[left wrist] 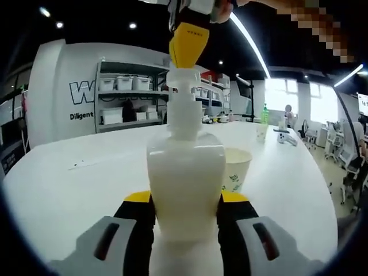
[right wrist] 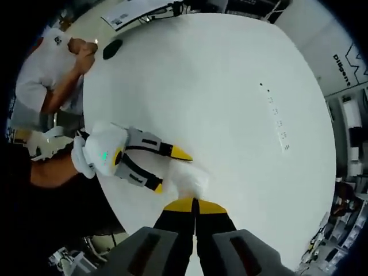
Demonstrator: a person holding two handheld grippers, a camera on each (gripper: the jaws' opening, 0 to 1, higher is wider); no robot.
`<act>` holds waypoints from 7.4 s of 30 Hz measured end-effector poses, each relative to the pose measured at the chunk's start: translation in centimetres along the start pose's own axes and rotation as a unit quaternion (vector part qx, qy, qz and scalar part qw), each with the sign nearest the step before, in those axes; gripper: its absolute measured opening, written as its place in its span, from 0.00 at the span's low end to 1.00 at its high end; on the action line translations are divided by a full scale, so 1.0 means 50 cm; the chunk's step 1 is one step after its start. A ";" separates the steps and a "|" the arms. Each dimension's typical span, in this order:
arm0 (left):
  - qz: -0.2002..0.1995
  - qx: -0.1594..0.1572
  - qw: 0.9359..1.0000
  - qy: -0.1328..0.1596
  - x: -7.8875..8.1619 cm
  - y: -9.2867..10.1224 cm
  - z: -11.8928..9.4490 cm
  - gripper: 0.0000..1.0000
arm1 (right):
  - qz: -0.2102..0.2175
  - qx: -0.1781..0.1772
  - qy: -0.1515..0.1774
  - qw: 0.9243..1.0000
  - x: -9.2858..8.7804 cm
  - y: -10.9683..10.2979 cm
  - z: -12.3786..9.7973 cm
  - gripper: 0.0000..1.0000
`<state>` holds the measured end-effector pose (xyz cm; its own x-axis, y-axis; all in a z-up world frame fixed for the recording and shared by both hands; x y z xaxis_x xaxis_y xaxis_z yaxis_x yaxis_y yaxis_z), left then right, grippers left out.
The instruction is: Hold the bottle steady, press the pump all the way down and release, and repeat the specified number of times to dispense into the cup
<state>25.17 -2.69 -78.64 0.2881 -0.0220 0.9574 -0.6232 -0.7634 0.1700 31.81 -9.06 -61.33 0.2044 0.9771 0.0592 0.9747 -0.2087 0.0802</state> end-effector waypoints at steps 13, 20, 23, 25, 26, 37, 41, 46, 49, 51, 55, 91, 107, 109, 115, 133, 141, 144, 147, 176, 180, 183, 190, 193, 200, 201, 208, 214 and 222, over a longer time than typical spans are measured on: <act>0.010 0.007 1.000 -0.007 0.005 0.003 -0.014 0.38 | -0.080 -0.042 0.022 0.996 -0.011 -0.029 -0.021 0.00; 0.014 0.002 1.000 -0.007 0.003 0.001 -0.015 0.38 | -0.052 -0.033 0.010 0.998 -0.011 -0.032 -0.021 0.00; 0.013 0.002 1.000 -0.004 0.002 0.001 -0.015 0.38 | -0.020 -0.011 0.015 1.000 -0.012 -0.025 -0.019 0.00; 0.012 0.004 1.000 -0.004 0.002 0.001 -0.015 0.38 | -0.019 -0.003 0.016 1.000 -0.013 -0.020 -0.018 0.00; 0.012 0.004 1.000 -0.005 0.002 0.001 -0.015 0.38 | -0.023 -0.003 0.016 1.000 -0.013 -0.021 -0.018 0.00; 0.010 -0.003 1.000 -0.006 0.002 -0.003 -0.012 0.39 | -0.012 0.007 0.012 1.000 -0.009 -0.017 -0.011 0.00; 0.011 -0.006 1.000 -0.007 0.002 -0.005 -0.010 0.39 | -0.013 0.012 0.007 1.000 -0.007 -0.015 -0.008 0.00; 0.011 -0.008 1.000 -0.006 0.003 -0.008 -0.007 0.39 | -0.007 0.022 -0.007 1.000 -0.001 -0.010 -0.001 0.00; 0.006 -0.006 1.000 -0.002 0.003 -0.008 -0.003 0.40 | -0.005 0.018 -0.025 1.000 0.004 -0.007 0.002 0.00; 0.004 -0.005 1.000 0.000 0.004 -0.008 -0.002 0.40 | -0.011 0.020 -0.023 0.999 0.007 -0.009 0.003 0.00; 0.000 -0.003 1.000 0.001 0.004 -0.007 -0.002 0.40 | -0.005 0.016 -0.019 1.000 0.006 -0.011 0.003 0.00; -0.005 -0.018 1.000 -0.002 0.003 -0.010 0.003 0.41 | 0.037 0.040 0.008 0.998 0.006 0.036 -0.006 0.00; -0.006 -0.015 1.000 -0.001 0.000 -0.014 0.018 0.43 | 0.032 0.046 0.003 0.998 0.007 0.013 0.010 0.00; -0.009 -0.012 1.000 0.000 0.000 -0.014 0.020 0.43 | 0.021 0.043 0.014 0.999 0.007 0.012 0.007 0.00; -0.002 0.006 1.000 0.002 0.003 -0.011 0.022 0.43 | 0.036 0.034 0.035 0.998 -0.004 0.011 0.004 0.00; -0.001 0.055 0.998 0.002 -0.002 -0.006 -0.017 0.41 | 0.025 -0.058 0.215 0.975 -0.052 -0.031 -0.019 0.00; -0.009 0.090 0.996 0.010 -0.008 -0.026 -0.049 0.41 | 0.054 -0.124 0.352 0.926 -0.092 -0.060 -0.052 0.16; -0.013 0.104 0.994 0.011 -0.009 -0.032 -0.062 0.41 | 0.061 -0.135 0.401 0.904 -0.118 -0.072 -0.049 0.21; -0.018 0.119 0.993 0.012 -0.012 -0.043 -0.081 0.41 | 0.079 -0.141 0.438 0.884 -0.142 -0.082 -0.041 0.26; -0.065 0.280 0.956 0.051 -0.044 -0.140 -0.256 0.39 | 0.237 -0.220 0.557 0.765 -0.320 -0.216 0.123 0.85; -0.069 0.296 0.951 0.058 -0.048 -0.146 -0.269 0.39 | 0.251 -0.228 0.555 0.760 -0.329 -0.231 0.140 0.88; -0.074 0.310 0.946 0.066 -0.052 -0.150 -0.277 0.39 | 0.257 -0.225 0.550 0.762 -0.331 -0.249 0.168 0.89; -0.081 0.304 0.947 0.067 -0.054 -0.151 -0.277 0.39 | 0.254 -0.228 0.540 0.769 -0.327 -0.266 0.185 0.90; -0.093 0.302 0.946 0.071 -0.057 -0.149 -0.276 0.39 | 0.253 -0.230 0.537 0.771 -0.326 -0.273 0.187 0.90; -0.093 0.296 0.948 0.068 -0.060 -0.148 -0.275 0.40 | 0.260 -0.240 0.532 0.769 -0.339 -0.291 0.193 0.91; -0.096 0.278 0.954 0.061 -0.059 -0.148 -0.272 0.44 | 0.263 -0.240 0.535 0.766 -0.342 -0.294 0.193 0.92; -0.071 0.192 0.977 0.065 -0.013 -0.113 -0.293 0.72 | 0.282 -0.243 0.535 0.758 -0.356 -0.319 0.188 0.97; -0.075 0.170 0.983 0.004 -0.006 -0.101 -0.337 0.93 | 0.302 -0.229 0.542 0.750 -0.375 -0.359 0.197 0.99; -0.079 0.134 0.987 0.032 0.020 -0.074 -0.414 0.96 | 0.348 -0.216 0.551 0.727 -0.400 -0.394 0.188 0.99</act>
<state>12.71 13.49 -73.47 0.3144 0.1452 0.9381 -0.3573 -0.8975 0.2586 9.38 -24.12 -73.42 0.2059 0.0531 0.9771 0.5017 -0.8631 -0.0588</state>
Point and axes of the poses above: the point that each gripper's makers call its tool centre point, and the gripper's own axes: z roughly forward along the fingers, y roughly to its right, x roughly out of its top, the point moved 9 cm from there along -z, roughly backward along the fingers, and after that the axes turned 10 degrees about -z, right-handed, at the moved point
